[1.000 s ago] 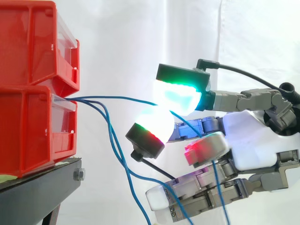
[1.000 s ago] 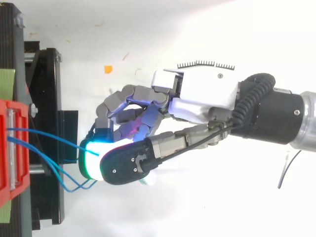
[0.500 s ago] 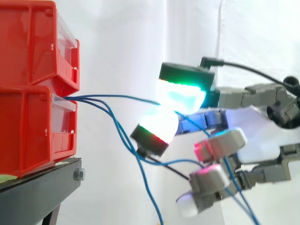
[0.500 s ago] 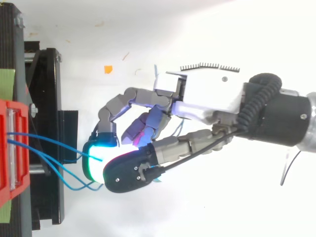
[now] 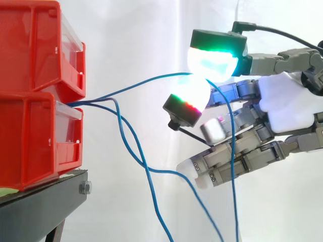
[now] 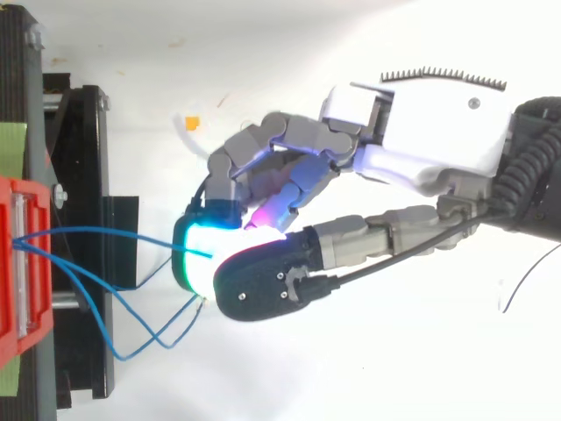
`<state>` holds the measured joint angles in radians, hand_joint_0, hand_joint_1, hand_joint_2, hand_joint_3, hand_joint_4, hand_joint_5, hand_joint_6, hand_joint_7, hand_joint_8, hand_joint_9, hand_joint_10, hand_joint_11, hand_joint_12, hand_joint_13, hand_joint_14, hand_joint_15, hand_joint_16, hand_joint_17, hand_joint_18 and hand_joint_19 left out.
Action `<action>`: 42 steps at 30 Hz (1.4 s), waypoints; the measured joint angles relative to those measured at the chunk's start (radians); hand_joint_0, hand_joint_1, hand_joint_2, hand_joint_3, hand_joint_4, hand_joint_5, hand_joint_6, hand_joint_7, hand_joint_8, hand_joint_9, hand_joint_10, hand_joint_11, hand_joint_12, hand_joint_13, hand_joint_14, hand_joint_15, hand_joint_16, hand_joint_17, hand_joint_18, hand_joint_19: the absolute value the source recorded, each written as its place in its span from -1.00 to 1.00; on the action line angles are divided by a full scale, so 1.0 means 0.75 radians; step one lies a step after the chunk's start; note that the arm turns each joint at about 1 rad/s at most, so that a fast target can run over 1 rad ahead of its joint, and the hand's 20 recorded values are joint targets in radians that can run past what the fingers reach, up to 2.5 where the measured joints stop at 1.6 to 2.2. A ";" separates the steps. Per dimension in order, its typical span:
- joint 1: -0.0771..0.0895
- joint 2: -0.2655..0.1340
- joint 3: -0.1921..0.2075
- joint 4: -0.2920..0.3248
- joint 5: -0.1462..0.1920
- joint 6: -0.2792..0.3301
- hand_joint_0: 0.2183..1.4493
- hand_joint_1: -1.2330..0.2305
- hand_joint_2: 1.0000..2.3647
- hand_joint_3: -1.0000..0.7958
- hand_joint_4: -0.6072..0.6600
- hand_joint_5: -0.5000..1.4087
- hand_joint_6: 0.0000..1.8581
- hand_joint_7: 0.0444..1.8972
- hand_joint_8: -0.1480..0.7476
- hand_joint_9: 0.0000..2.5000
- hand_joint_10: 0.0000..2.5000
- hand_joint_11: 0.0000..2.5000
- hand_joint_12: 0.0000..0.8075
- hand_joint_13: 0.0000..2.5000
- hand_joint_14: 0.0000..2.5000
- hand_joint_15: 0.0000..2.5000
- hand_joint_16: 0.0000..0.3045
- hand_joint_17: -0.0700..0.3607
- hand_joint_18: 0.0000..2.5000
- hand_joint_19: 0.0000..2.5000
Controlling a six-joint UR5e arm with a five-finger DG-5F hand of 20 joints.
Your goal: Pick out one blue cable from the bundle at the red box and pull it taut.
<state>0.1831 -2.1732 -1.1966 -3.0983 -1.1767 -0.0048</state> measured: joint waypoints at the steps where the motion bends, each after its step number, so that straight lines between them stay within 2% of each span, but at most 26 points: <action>1: 0.000 0.001 0.000 0.000 0.007 -0.009 -0.27 -0.37 -0.98 0.05 -0.37 -0.62 0.02 0.07 -0.06 -0.25 -0.99 -0.73 -0.22 -0.70 -1.00 -0.91 -0.73 -0.24 -0.85 -0.85; 6: 0.002 0.001 0.000 0.018 0.028 -0.055 -0.27 -0.38 -0.98 0.05 -0.37 -0.62 0.02 0.08 -0.05 -0.23 -0.99 -0.71 -0.21 -0.69 -1.00 -0.89 -0.72 -0.23 -0.86 -0.85; 10: 0.006 0.001 -0.001 0.083 0.033 -0.081 -0.27 -0.37 -0.98 0.05 -0.35 -0.62 0.02 0.08 -0.03 -0.15 -0.99 -0.59 -0.20 -0.61 -0.99 -0.84 -0.72 -0.23 -0.83 -0.83; 14: 0.007 0.001 -0.001 0.144 0.035 -0.101 -0.27 -0.37 -0.97 0.05 -0.34 -0.62 0.02 0.08 -0.05 -0.10 -0.98 -0.49 -0.17 -0.45 -0.99 -0.70 -0.74 -0.26 -0.75 -0.79; 21: 0.007 0.001 -0.001 0.154 0.035 -0.131 -0.26 -0.36 -0.97 0.05 -0.35 -0.62 0.02 0.07 -0.07 -0.03 -0.98 -0.36 -0.14 -0.28 -0.98 -0.49 -0.76 -0.29 -0.60 -0.70; 42: 0.007 0.001 -0.002 0.153 0.035 -0.147 -0.26 -0.37 -0.98 0.05 -0.36 -0.62 0.02 0.07 -0.12 -0.01 -0.98 -0.34 -0.13 -0.37 -0.98 -0.57 -0.75 -0.28 -0.65 -0.72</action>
<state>0.1887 -2.1722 -1.1980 -2.9836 -1.1504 -0.1150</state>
